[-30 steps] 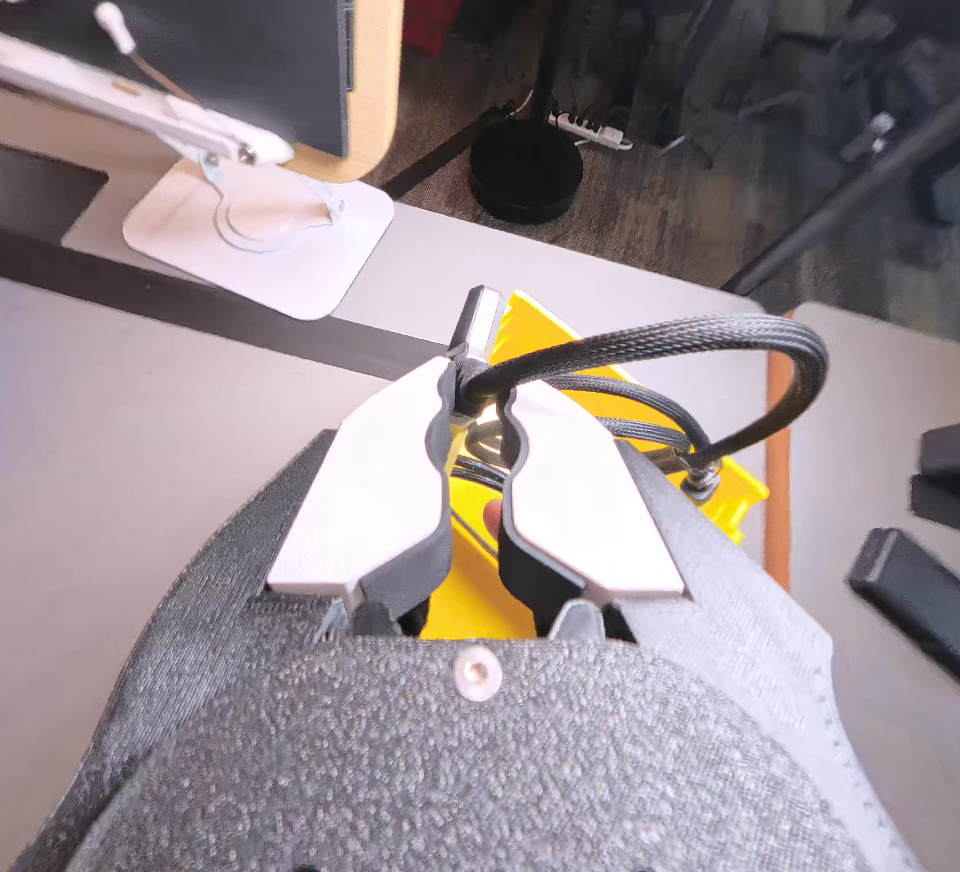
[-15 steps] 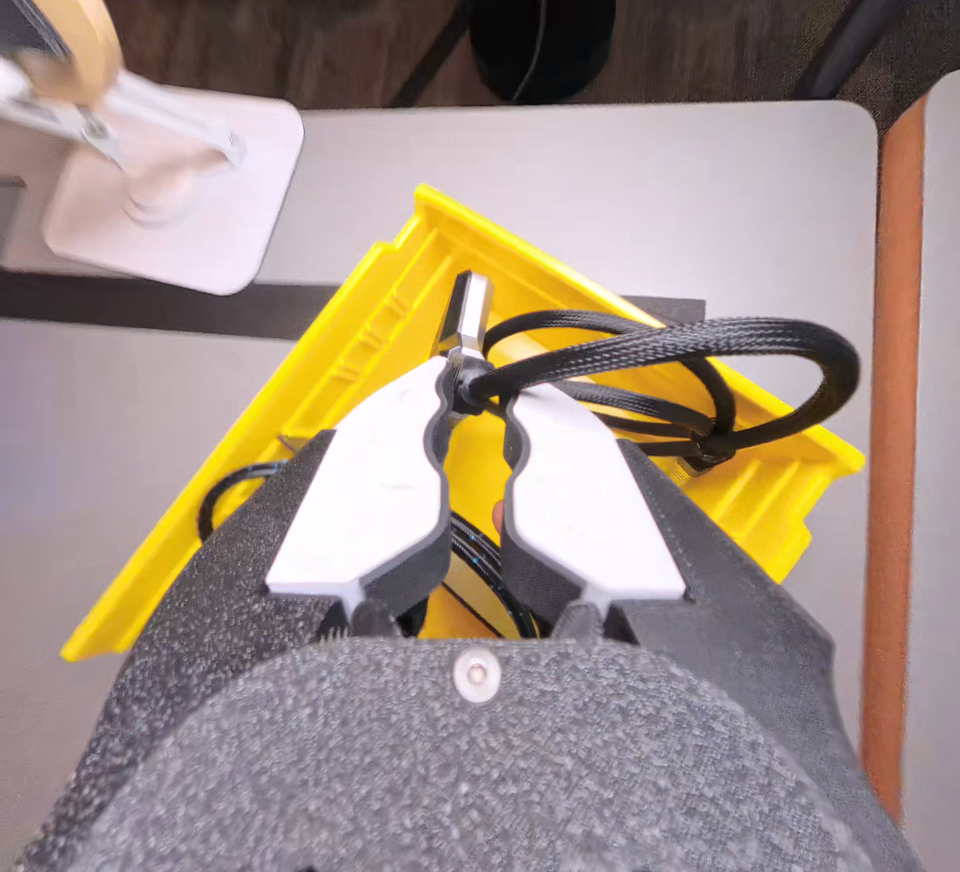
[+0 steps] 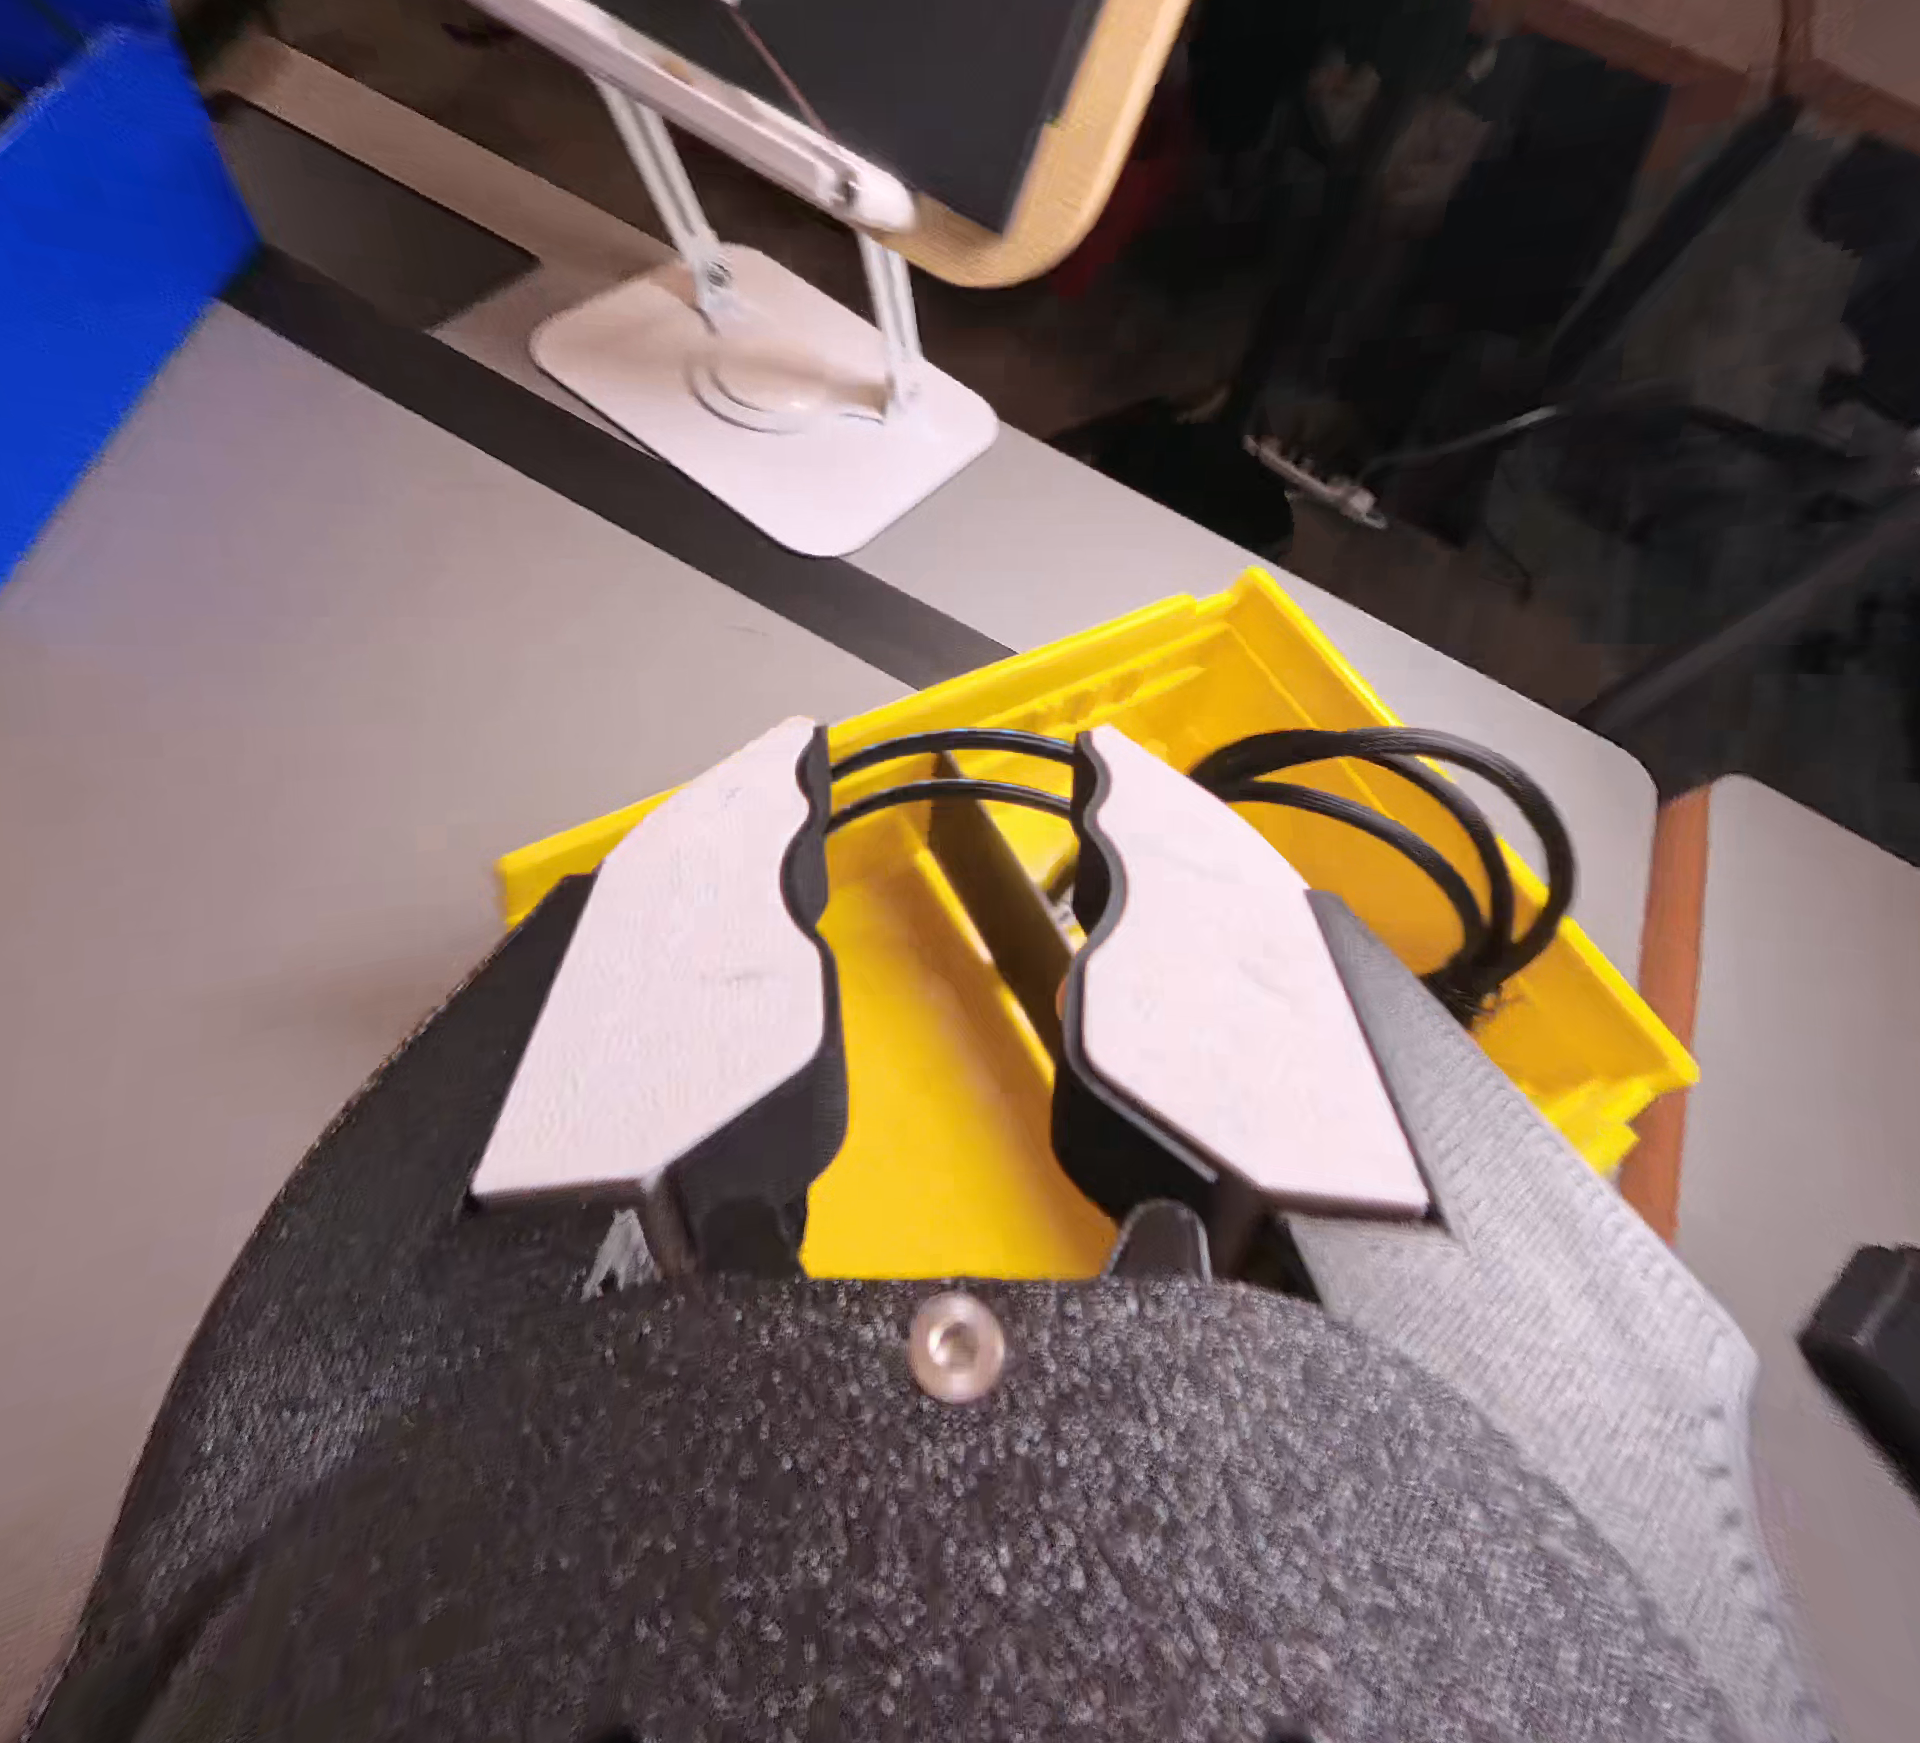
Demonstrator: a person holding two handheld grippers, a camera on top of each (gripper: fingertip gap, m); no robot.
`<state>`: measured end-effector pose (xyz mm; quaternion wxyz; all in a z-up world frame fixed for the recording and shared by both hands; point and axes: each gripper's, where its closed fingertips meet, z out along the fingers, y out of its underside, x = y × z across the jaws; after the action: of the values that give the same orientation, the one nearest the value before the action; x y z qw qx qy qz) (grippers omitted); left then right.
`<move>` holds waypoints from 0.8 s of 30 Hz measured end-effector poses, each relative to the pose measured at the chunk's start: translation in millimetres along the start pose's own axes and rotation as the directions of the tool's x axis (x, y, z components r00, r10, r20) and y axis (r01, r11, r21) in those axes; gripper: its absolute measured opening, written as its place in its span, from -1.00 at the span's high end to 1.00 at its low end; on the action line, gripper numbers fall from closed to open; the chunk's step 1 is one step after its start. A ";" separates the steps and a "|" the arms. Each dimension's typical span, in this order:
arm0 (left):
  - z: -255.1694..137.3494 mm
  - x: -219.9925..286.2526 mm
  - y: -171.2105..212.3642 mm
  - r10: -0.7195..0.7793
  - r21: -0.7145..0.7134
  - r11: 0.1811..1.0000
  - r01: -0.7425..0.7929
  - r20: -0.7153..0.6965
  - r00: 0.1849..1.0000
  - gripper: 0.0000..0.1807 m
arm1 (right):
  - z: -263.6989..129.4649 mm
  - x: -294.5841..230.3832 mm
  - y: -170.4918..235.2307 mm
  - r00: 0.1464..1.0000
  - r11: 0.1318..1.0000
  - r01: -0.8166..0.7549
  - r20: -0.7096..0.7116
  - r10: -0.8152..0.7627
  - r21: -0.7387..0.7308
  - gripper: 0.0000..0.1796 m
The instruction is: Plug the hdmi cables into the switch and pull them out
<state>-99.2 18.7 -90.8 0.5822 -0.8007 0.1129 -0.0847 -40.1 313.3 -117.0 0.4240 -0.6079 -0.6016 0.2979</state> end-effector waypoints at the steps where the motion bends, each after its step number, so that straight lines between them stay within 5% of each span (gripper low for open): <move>1: -1.5 -1.4 -1.8 0.002 0.006 1.000 -0.002 0.016 1.000 0.63 | -8.7 -18.5 -4.6 1.000 0.998 -0.003 0.030 0.001 0.059 0.52; 7: -25.6 -26.7 -18.6 -0.034 0.109 0.994 0.013 0.197 0.980 0.63 | -46.6 -120.9 -20.2 0.975 0.900 -0.165 0.205 0.087 0.404 0.63; 17: -134.9 -95.3 -14.9 -0.263 0.294 0.947 0.127 0.488 0.832 0.61 | 3.7 -151.8 44.1 0.977 0.881 -0.196 0.158 0.141 0.431 1.00; 24: -169.7 -174.8 41.9 -0.270 0.105 0.957 0.270 0.665 0.696 0.59 | 2.9 -164.1 44.9 0.984 0.884 -0.138 0.165 0.070 0.446 1.00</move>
<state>-315.7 -99.9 -79.2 0.5644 -0.7847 -0.2234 0.1258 -37.3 156.0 -181.8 0.4934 -0.4999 -0.5106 0.4960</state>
